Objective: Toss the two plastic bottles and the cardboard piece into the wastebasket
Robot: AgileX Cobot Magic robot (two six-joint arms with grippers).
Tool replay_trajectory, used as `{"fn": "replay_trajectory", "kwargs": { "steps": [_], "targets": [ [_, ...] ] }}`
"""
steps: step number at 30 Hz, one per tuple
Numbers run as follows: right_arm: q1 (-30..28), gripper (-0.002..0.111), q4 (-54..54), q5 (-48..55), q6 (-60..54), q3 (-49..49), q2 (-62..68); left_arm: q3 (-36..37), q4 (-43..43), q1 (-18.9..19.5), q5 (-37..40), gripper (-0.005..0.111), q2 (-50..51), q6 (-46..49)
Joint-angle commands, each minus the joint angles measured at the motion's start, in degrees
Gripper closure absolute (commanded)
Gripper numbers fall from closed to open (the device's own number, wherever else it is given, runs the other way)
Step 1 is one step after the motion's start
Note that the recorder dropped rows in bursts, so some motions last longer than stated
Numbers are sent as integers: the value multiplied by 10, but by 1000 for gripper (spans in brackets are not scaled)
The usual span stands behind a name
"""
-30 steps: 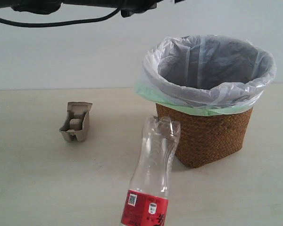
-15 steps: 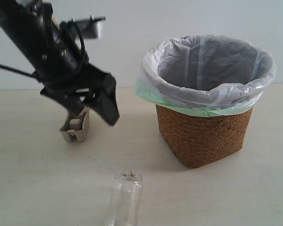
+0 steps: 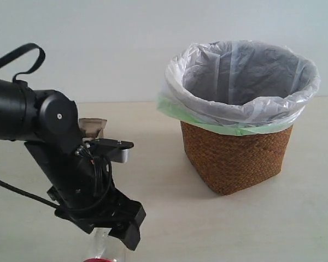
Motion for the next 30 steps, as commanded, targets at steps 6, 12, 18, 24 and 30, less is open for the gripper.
{"fn": "replay_trajectory", "kwargs": {
  "steps": [6,12,18,24,30],
  "targets": [
    [-3,108,0,-2,0,0,-3,0,-9,-4,-22,72,65,45],
    [-3,108,0,-2,0,0,-3,-34,-9,-3,-23,102,33,60],
    [-3,108,0,-2,0,0,-3,-86,79,-1,-44,103,-44,28],
    [-3,108,0,-2,0,0,-3,-117,256,34,-71,103,-143,-116],
    [-3,108,0,-2,0,0,-3,-149,452,142,26,103,-164,-258]
  ]
}}
